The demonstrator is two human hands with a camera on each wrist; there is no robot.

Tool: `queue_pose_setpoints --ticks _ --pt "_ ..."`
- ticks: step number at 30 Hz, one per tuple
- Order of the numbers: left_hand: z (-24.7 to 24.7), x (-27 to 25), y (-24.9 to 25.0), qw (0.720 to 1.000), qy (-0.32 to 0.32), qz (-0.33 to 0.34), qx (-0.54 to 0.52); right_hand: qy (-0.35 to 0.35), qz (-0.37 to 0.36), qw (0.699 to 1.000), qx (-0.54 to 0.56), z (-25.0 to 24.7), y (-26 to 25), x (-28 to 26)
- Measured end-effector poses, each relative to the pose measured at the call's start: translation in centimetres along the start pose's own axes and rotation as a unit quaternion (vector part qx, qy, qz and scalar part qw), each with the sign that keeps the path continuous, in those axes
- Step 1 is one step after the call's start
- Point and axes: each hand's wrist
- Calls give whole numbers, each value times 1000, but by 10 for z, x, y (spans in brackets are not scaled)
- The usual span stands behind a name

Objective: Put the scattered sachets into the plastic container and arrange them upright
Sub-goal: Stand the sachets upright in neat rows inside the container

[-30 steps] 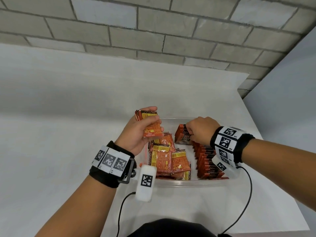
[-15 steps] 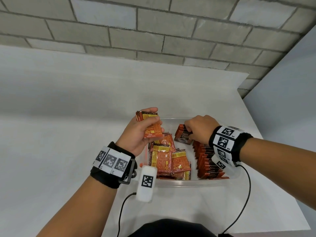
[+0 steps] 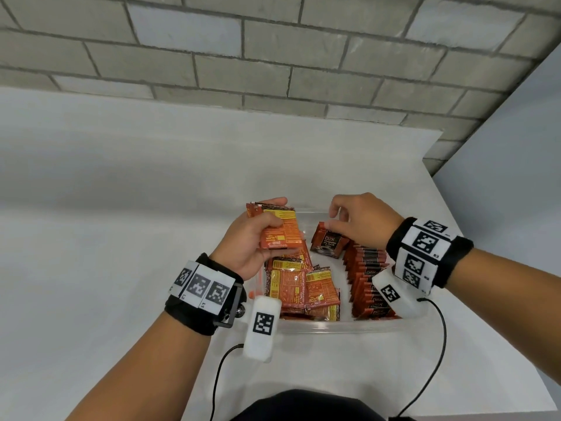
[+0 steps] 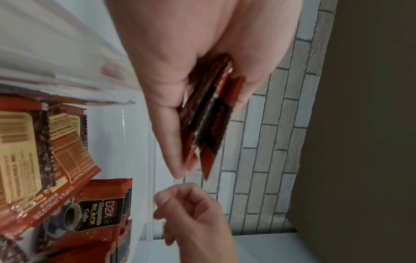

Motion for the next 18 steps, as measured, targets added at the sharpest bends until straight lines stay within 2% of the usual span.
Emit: queue_pose_setpoints --ticks 3,5,10,13,15,16,18 --pt "4 -1 -2 999 -22 -3 40 13 -31 985 171 -6 -18 -15" --pt "7 -2 -3 998 -37 -6 56 -1 -51 975 216 -6 -28 -23" --pt "13 -8 -5 995 -52 -3 85 10 -74 967 242 -7 -29 -29" --pt "15 -10 -5 997 -28 8 71 95 -92 953 271 -9 -23 -31" --pt "14 -10 -6 999 -5 18 38 167 -127 946 246 -8 -22 -36" --pt "14 -11 -6 1000 2 21 23 180 -144 947 226 -6 -22 -39" --pt "17 -15 -7 1000 2 31 2 155 -168 956 185 1 -24 -44"
Point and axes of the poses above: each hand's wrist, its own x-axis towards the middle knuckle, its own z-axis out of the palm, y = z × x, and after that the axes turned 6 degrees about z, right-handed
